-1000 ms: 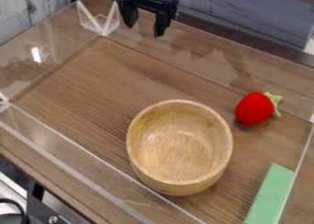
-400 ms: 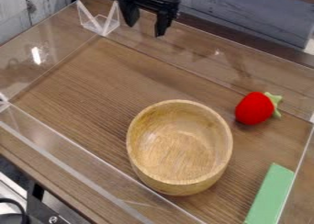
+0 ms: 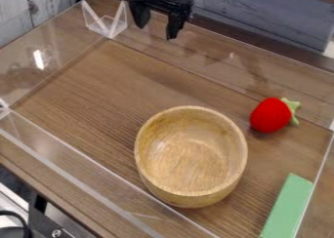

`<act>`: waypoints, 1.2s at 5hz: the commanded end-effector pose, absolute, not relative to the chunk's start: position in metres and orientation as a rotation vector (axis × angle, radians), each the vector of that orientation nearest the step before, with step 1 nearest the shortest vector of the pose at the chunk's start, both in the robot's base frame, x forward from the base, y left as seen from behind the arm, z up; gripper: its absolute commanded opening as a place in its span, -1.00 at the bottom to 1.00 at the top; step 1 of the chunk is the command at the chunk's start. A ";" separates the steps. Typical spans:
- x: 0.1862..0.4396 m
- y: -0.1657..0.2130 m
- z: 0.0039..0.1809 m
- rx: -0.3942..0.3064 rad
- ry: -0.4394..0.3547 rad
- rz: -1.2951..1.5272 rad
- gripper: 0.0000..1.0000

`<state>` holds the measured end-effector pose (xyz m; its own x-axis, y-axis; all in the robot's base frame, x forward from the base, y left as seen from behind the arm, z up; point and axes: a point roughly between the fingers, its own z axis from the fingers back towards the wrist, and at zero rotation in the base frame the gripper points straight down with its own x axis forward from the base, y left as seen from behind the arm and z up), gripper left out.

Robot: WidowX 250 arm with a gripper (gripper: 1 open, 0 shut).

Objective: Move the red object to the right side of the table

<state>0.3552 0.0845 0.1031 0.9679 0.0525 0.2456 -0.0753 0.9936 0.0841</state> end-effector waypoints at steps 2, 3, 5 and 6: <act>0.357 0.084 0.126 0.115 -0.314 0.035 1.00; 0.358 0.084 0.128 0.117 -0.319 0.032 1.00; 0.361 0.087 0.132 0.122 -0.329 0.027 1.00; 0.363 0.088 0.133 0.125 -0.334 0.026 1.00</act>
<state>0.3560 0.0854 0.1034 0.9686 0.0194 0.2479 -0.0449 0.9942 0.0977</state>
